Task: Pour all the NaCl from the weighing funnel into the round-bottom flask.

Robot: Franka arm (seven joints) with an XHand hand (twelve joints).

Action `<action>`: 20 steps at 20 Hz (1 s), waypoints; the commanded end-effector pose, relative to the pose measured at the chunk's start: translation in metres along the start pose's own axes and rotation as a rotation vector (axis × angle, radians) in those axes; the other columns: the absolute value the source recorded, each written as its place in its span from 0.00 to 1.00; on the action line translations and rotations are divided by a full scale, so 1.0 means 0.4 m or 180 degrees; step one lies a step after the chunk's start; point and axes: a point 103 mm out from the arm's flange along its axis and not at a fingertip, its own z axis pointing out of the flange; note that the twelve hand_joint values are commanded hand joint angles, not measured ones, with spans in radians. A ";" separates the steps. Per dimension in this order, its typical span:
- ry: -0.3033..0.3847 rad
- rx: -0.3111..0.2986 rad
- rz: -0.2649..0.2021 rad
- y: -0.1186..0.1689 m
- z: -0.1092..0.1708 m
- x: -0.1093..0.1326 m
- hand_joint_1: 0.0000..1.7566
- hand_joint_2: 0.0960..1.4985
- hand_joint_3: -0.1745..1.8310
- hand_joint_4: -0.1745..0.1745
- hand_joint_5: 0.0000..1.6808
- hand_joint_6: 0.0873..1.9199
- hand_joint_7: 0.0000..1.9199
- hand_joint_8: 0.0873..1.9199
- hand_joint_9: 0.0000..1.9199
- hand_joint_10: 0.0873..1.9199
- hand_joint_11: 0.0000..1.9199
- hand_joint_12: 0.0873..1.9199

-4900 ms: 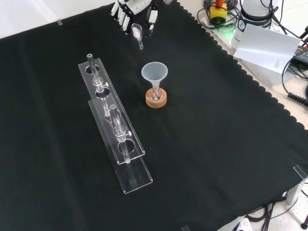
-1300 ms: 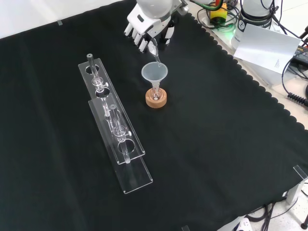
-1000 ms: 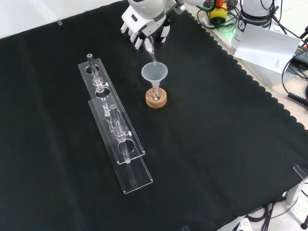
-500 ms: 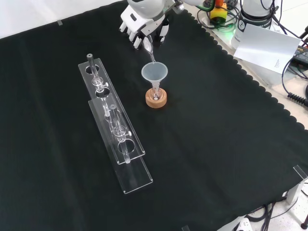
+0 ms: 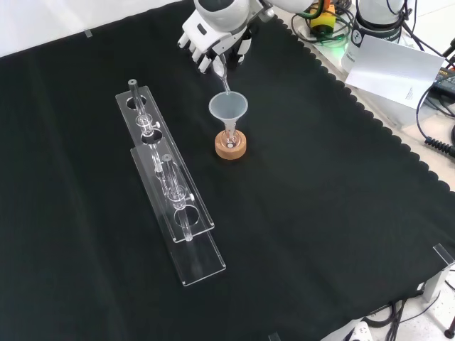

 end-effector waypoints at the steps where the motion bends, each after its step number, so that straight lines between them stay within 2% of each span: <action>1: -0.0062 -0.0008 0.0017 -0.002 -0.007 0.003 0.61 0.50 0.37 0.98 0.64 0.49 0.48 0.30 0.52 0.17 0.32 0.61; 6: -0.0164 -0.0036 0.0017 -0.005 -0.020 0.013 0.61 0.50 0.37 0.98 0.64 0.49 0.48 0.30 0.52 0.17 0.32 0.61; 13: -0.0232 0.0126 0.0043 0.000 -0.027 0.019 0.61 0.50 0.37 0.97 0.64 0.49 0.48 0.30 0.52 0.17 0.32 0.61; 20: -0.0337 0.0112 0.0072 0.001 -0.035 0.023 0.61 0.50 0.37 0.97 0.64 0.49 0.48 0.30 0.52 0.17 0.32 0.61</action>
